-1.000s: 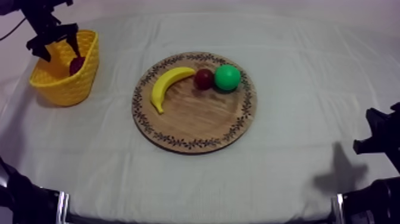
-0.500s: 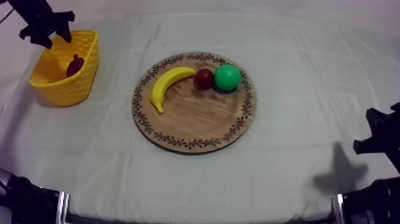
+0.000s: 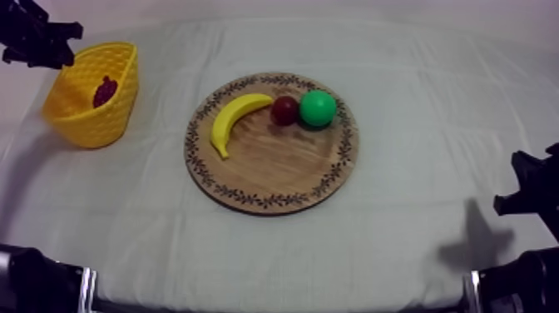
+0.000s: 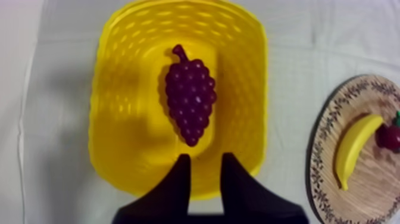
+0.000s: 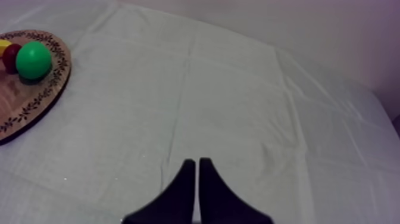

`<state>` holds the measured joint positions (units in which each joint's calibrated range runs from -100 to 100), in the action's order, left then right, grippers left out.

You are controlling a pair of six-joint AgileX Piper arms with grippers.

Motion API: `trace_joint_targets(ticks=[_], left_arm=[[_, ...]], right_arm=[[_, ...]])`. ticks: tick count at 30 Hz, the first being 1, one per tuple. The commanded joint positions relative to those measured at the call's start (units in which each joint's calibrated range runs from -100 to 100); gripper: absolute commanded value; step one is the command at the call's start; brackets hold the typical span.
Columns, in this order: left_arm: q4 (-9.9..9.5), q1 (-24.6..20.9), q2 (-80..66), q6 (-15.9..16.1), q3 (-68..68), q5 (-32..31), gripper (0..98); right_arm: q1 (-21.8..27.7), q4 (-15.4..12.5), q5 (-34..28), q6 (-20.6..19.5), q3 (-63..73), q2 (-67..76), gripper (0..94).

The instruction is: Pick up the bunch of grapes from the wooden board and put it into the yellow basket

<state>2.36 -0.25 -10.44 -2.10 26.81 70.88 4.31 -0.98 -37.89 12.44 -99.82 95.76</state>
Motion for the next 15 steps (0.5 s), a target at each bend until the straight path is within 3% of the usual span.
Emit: trace_joint_targets(ticks=[1,8,15], left_arm=[[-0.04,0.4,-7.3,0.0,5.4,-2.3,6.3],[-2.92,4.1,-24.7,-1.7,23.4,-14.3,0.5],[-4.06,6.6,-40.7,-1.4,38.3,-23.7,0.0]], right_arm=[[0.0,0.0,0.0,0.0,0.0,0.0,0.3],[0.0,0.0,0.0,0.0,0.0,0.0,0.3],[0.0,0.0,0.0,0.0,0.0,0.0,0.3]])
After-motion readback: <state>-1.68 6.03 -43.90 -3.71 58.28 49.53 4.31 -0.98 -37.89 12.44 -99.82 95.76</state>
